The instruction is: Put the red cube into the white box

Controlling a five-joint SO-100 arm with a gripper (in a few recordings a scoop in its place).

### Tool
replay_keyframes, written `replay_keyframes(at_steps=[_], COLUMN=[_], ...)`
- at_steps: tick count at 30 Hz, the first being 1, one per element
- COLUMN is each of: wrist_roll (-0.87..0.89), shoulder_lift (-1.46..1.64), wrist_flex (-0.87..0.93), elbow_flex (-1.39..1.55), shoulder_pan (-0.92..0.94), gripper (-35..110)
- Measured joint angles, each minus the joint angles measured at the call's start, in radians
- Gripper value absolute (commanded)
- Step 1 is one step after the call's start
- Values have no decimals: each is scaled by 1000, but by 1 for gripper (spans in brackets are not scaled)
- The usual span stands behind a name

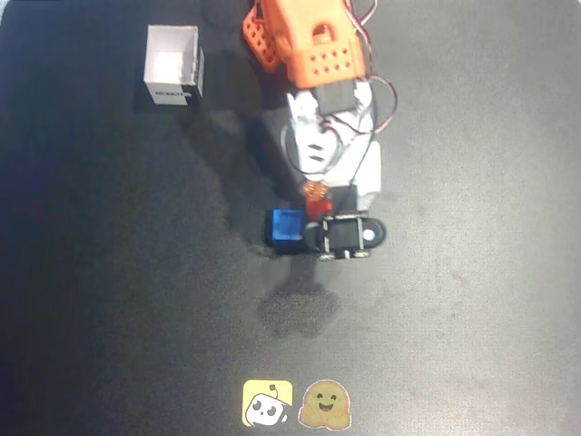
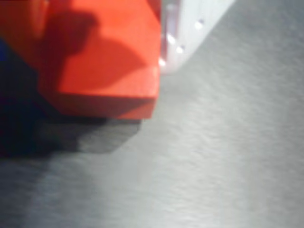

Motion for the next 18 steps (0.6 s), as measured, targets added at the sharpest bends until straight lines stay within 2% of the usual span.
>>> replay_keyframes(at_steps=[11,18], wrist_roll=[-198,-337], shoulder_lift=[107,181], wrist_flex=[270,341], elbow_flex=[-186,-198], shoulder_pan=[195,359], gripper=[0,0])
